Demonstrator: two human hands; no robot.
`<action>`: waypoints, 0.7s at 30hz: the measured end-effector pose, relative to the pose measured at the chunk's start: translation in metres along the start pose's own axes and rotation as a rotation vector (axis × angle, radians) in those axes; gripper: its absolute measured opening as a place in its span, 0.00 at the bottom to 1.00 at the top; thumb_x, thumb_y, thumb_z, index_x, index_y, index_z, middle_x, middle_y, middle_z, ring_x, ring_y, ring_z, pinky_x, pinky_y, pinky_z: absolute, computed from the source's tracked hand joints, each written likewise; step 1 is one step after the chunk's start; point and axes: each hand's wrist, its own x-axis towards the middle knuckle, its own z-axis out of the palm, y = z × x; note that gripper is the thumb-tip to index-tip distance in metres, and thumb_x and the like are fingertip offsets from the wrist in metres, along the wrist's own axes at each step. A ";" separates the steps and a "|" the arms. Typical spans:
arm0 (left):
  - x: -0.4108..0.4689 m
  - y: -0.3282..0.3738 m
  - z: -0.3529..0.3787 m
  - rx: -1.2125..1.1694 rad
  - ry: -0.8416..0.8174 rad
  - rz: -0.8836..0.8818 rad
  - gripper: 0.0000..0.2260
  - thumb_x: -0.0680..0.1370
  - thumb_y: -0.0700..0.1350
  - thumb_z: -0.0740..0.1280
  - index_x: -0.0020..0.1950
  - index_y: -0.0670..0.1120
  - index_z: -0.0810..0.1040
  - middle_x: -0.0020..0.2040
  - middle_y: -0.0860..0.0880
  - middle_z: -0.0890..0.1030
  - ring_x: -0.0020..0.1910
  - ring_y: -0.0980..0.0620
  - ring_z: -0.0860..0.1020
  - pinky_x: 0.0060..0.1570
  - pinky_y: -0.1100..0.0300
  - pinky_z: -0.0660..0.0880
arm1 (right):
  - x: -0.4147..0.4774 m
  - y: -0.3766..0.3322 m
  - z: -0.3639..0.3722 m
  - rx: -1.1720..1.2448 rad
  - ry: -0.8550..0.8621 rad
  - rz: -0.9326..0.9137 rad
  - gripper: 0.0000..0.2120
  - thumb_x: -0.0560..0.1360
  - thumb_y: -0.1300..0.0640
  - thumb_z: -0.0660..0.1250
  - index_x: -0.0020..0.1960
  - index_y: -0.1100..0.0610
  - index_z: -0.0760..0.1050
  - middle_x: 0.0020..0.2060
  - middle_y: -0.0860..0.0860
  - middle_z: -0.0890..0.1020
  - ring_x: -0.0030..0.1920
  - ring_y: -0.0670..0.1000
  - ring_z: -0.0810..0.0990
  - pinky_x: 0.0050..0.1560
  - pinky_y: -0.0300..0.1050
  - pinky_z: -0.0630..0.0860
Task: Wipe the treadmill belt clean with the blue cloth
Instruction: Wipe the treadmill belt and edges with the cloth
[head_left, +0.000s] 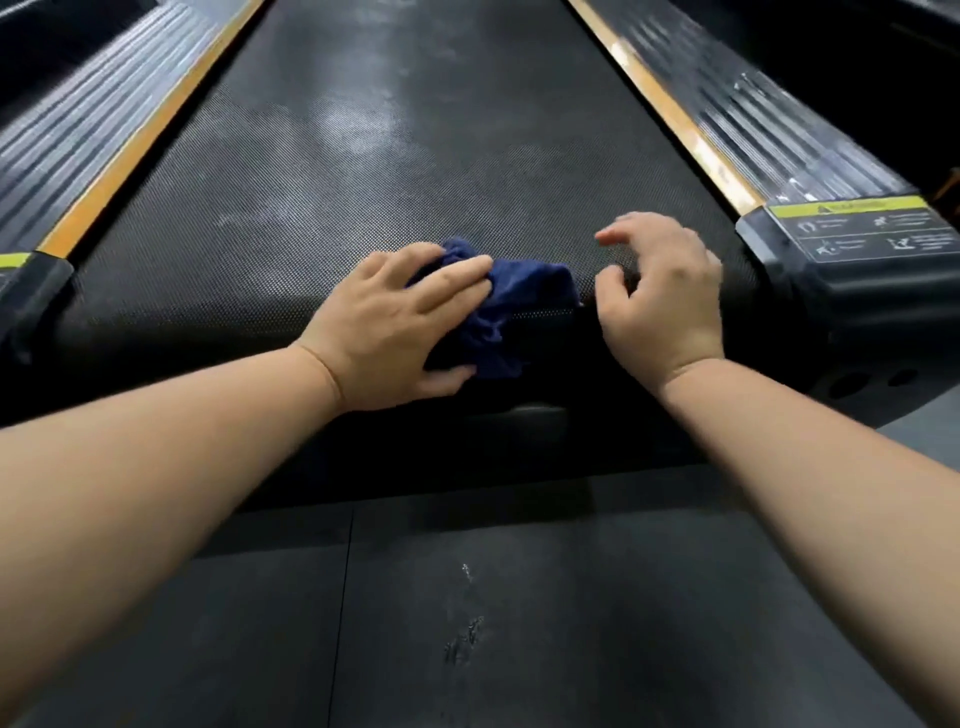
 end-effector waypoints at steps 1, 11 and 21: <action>0.008 0.005 0.002 -0.004 -0.017 0.055 0.25 0.73 0.57 0.65 0.68 0.50 0.73 0.70 0.48 0.71 0.65 0.37 0.70 0.60 0.45 0.70 | 0.006 0.003 0.002 0.000 -0.021 -0.025 0.15 0.69 0.57 0.60 0.53 0.53 0.78 0.55 0.50 0.80 0.58 0.54 0.76 0.60 0.49 0.66; -0.037 -0.026 0.001 -0.196 -0.232 0.172 0.16 0.84 0.51 0.48 0.68 0.51 0.69 0.69 0.50 0.71 0.69 0.44 0.69 0.67 0.44 0.66 | -0.001 0.015 0.013 0.020 -0.043 -0.058 0.16 0.71 0.55 0.57 0.55 0.55 0.77 0.52 0.53 0.81 0.59 0.56 0.77 0.62 0.59 0.69; 0.027 0.002 -0.004 -0.248 0.015 0.032 0.13 0.77 0.43 0.62 0.59 0.44 0.81 0.59 0.45 0.80 0.57 0.43 0.77 0.65 0.55 0.65 | -0.007 0.010 0.020 0.091 0.036 0.030 0.16 0.72 0.62 0.56 0.55 0.57 0.77 0.55 0.53 0.80 0.64 0.56 0.73 0.70 0.58 0.60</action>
